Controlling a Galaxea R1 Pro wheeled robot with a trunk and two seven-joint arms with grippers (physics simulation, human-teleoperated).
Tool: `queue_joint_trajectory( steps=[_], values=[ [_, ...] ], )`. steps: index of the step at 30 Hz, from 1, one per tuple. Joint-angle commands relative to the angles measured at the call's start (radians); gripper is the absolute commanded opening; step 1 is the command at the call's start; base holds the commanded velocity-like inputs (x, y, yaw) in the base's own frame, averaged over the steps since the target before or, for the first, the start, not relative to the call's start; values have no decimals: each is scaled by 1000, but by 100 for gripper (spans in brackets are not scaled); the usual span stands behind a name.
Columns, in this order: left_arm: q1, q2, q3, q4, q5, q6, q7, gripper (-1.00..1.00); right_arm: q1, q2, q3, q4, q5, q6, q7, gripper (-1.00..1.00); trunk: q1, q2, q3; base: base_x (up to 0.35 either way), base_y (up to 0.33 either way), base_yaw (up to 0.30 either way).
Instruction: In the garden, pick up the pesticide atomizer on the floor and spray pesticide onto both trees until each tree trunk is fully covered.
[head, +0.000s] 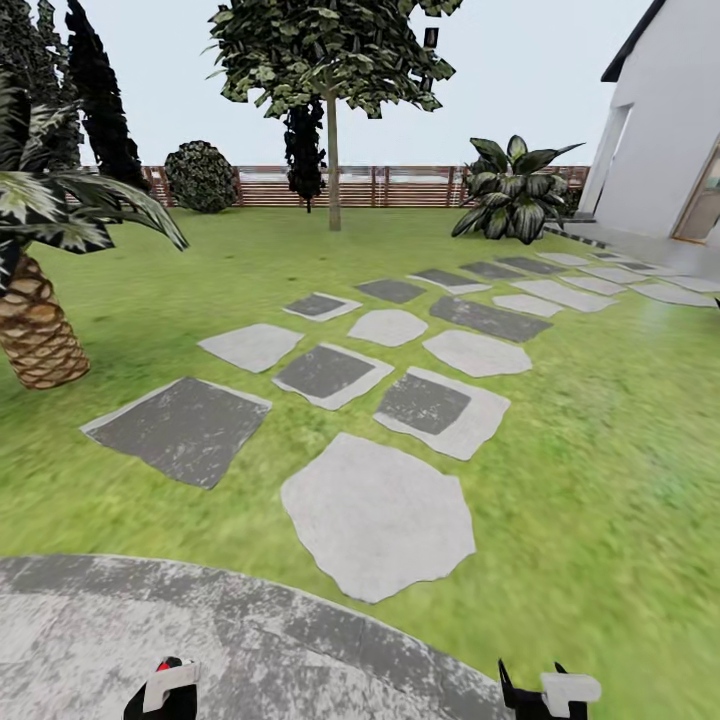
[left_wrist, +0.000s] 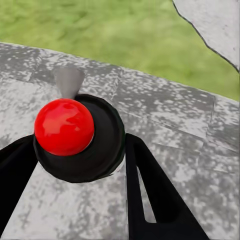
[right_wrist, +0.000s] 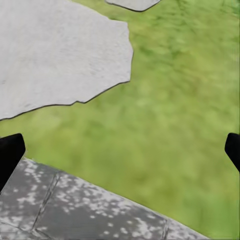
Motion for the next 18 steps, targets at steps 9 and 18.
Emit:
queue_joint_trajectory(
  steps=[9,18],
  values=[
    [0,0,0,0,1,0,0,-100,0,0,0,0,0,0,0,100,0,0,0,338,0,0],
    [0,0,0,0,1,0,0,-100,0,0,0,0,0,0,0,100,0,0,0,338,0,0]
  ],
)
